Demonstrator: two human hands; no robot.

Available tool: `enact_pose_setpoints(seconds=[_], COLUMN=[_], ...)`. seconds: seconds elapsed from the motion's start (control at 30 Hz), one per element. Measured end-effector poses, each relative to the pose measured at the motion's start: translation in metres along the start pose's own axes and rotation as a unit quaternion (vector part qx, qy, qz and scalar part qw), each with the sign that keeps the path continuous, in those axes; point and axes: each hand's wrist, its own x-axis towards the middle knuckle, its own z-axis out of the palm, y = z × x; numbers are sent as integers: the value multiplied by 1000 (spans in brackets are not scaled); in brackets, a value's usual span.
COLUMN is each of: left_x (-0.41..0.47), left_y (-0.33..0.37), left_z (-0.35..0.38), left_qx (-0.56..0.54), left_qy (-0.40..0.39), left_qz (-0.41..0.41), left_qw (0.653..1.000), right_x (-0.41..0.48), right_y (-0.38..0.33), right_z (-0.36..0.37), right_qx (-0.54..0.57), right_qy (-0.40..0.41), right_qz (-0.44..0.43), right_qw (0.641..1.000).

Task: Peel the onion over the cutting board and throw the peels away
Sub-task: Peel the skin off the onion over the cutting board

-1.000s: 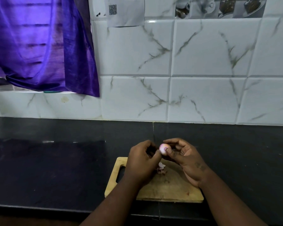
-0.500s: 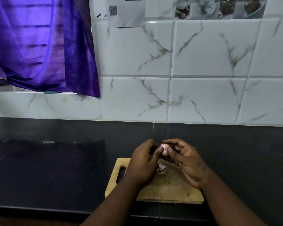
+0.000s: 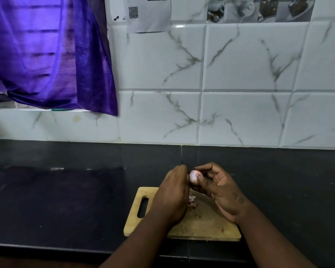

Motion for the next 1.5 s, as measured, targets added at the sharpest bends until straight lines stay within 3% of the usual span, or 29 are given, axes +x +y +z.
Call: enact_pose_setpoints(seconds=[0.27, 0.43, 0.53, 0.7, 0.9, 1.03, 1.33, 1.5], left_x=[-3, -1, 0, 5, 8, 6, 2, 1], left_y=[1, 1, 1, 0, -2, -1, 0, 2], left_z=[3, 0, 0, 2, -4, -6, -7, -6], left_qx=[96, 19, 12, 24, 30, 40, -59, -80], left_qy=[26, -2, -12, -23, -21, -32, 81, 47], left_qz=[54, -4, -20, -35, -74, -71, -38, -2], left_qw=[994, 1000, 1000, 999, 997, 996, 994, 996], right_x=[0, -1, -1, 0, 2, 3, 2, -1], right_y=[-1, -5, -8, -7, -8, -7, -6, -7], right_z=[1, 1, -2, -4, -4, -5, -5, -3], right_qx=[-5, 32, 75, 27, 72, 92, 28, 7], right_qy=[10, 2, 7, 30, 41, 38, 44, 21], right_qz=[-8, -2, 2, 4, -1, 7, 24, 19], right_qw=[1000, 999, 997, 999, 997, 995, 998, 1000])
